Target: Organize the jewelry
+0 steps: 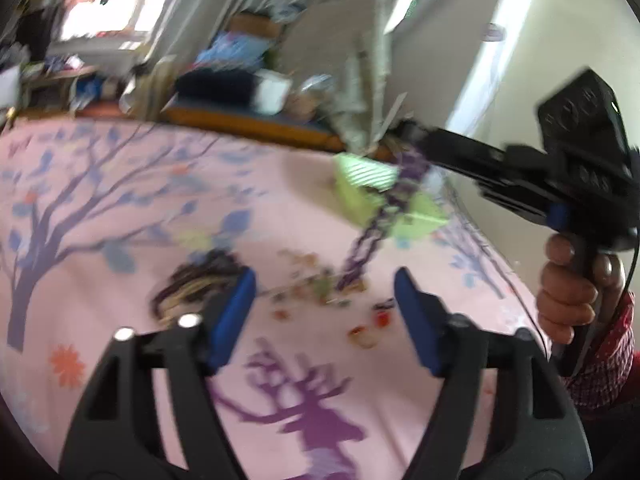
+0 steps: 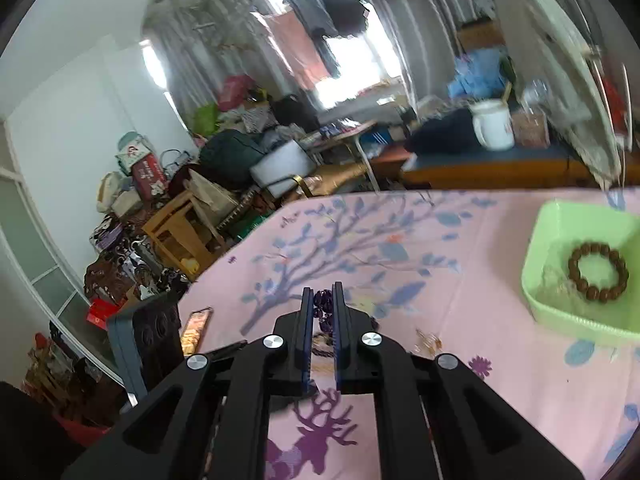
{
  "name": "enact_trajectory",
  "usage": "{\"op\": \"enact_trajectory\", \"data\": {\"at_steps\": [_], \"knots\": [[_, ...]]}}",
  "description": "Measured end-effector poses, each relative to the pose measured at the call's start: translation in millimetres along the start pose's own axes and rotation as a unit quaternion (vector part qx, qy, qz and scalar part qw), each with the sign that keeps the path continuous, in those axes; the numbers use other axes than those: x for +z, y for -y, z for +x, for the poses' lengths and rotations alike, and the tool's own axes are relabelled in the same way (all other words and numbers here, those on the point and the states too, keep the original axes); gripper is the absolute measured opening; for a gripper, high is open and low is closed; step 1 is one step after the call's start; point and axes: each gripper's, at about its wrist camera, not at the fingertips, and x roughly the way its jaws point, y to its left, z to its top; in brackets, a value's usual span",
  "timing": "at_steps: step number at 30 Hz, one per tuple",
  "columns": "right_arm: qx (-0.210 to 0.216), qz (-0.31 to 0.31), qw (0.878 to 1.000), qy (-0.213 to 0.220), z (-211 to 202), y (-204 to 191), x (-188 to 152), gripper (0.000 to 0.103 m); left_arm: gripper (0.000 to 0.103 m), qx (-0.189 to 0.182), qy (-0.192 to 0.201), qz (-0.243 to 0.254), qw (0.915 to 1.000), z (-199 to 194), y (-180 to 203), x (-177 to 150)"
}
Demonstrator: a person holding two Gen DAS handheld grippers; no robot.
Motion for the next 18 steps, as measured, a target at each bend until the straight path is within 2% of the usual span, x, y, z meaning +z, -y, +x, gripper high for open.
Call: {"op": "enact_trajectory", "data": {"at_steps": [4, 5, 7, 8, 10, 12, 15, 18], "knots": [[0.023, -0.012, 1.000, 0.014, -12.1, -18.4, 3.9, 0.000, 0.070, 0.002, 0.004, 0.043, 0.9991, 9.5, 26.9, 3.3], [0.029, -0.014, 0.999, 0.018, -14.4, -21.5, 4.5, 0.000, 0.066, 0.002, 0.006, 0.052, 0.9986, 12.7, 31.1, 4.1], [0.036, -0.020, 0.999, 0.035, -27.6, -29.0, 5.6, 0.000, 0.008, -0.012, -0.011, 0.066, 0.9977, 21.4, 36.4, 5.0], [0.034, -0.022, 0.998, 0.041, -32.6, -30.0, 4.9, 0.000, 0.006, -0.023, -0.025, 0.060, 0.9977, 25.3, 35.8, 5.7], [0.023, -0.019, 0.998, 0.054, -46.1, -27.5, 0.3, 0.000, 0.006, -0.053, -0.024, 0.041, 0.9975, 21.4, 35.1, 6.7], [0.012, -0.008, 0.998, 0.055, -57.6, -17.2, -10.9, 0.000, 0.006, -0.065, -0.018, 0.054, 0.9963, 11.9, 43.4, 4.6], [0.003, 0.004, 1.000, 0.031, -70.3, -0.1, -40.3, 0.000, 0.006, -0.100, -0.040, 0.083, 0.9907, 1.5, 59.0, -8.0], [-0.001, 0.020, 1.000, -0.001, -76.6, 14.9, -74.9, 0.000, 0.006, -0.091, -0.076, 0.127, 0.9848, 1.5, 71.7, -30.1]]}}
